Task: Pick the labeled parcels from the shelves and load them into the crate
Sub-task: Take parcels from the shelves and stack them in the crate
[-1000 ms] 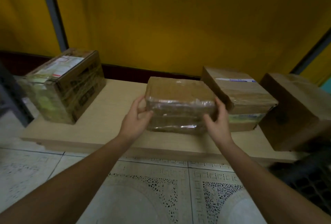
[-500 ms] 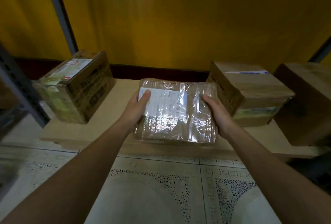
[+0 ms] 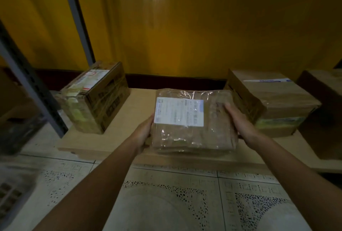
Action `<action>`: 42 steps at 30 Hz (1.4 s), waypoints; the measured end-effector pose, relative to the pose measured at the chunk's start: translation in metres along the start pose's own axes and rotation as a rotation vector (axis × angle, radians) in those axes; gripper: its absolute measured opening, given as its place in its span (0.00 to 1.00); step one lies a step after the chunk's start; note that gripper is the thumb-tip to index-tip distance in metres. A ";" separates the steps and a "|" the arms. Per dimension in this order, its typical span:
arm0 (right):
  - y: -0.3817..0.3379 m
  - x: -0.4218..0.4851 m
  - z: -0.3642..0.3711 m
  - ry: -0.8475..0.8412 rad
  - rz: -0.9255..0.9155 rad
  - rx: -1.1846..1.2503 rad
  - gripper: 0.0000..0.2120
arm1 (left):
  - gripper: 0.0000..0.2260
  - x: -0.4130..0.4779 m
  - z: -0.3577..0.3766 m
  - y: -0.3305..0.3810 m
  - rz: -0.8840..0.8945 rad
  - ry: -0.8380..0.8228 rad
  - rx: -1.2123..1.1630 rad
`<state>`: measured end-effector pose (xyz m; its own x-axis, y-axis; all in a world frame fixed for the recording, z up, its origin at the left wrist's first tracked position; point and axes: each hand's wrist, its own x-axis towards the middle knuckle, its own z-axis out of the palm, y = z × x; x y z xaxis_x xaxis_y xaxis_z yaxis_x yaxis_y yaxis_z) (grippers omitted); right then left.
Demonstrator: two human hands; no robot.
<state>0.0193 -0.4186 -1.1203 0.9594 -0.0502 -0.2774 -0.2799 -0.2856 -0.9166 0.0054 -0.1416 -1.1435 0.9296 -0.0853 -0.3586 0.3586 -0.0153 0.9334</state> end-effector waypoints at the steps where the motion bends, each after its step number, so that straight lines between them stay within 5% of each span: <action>1: -0.001 -0.002 -0.002 -0.032 0.052 -0.028 0.49 | 0.21 0.001 -0.002 0.002 -0.005 0.044 0.025; 5: 0.004 -0.017 -0.011 -0.332 0.273 -0.175 0.42 | 0.18 0.004 -0.003 0.004 0.018 -0.042 0.013; 11: -0.002 -0.013 0.027 -0.050 0.243 -0.002 0.15 | 0.26 0.004 0.010 0.004 0.128 0.145 0.210; 16: -0.019 -0.006 0.062 -0.073 0.095 0.581 0.24 | 0.18 0.015 0.023 0.021 0.422 0.326 0.909; 18: -0.027 -0.001 0.077 -0.111 0.018 0.580 0.26 | 0.18 0.015 0.032 0.014 0.511 0.259 1.116; 25: -0.024 0.015 0.062 -0.069 -0.154 -0.066 0.27 | 0.24 0.009 0.005 0.002 0.670 0.090 1.300; 29: -0.022 0.012 0.005 0.474 -0.477 -0.586 0.29 | 0.22 0.017 0.015 0.004 0.645 0.176 1.363; 31: -0.016 0.015 -0.035 0.662 -0.428 -0.785 0.33 | 0.21 0.022 0.026 0.009 0.602 0.216 1.366; 35: 0.010 0.012 -0.081 0.491 -0.038 -1.034 0.42 | 0.19 0.029 0.058 0.024 0.443 0.279 1.269; 38: 0.009 0.010 -0.081 0.473 -0.081 -1.052 0.38 | 0.21 0.025 0.078 0.029 0.447 0.296 1.318; 42: -0.003 -0.005 -0.055 0.500 -0.224 -1.168 0.32 | 0.26 0.014 0.093 0.036 0.751 0.248 1.189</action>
<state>0.0168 -0.4705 -1.1003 0.9607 -0.1710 0.2189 -0.1605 -0.9849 -0.0650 0.0231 -0.2362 -1.1137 0.8989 -0.2755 0.3406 -0.3850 -0.8679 0.3141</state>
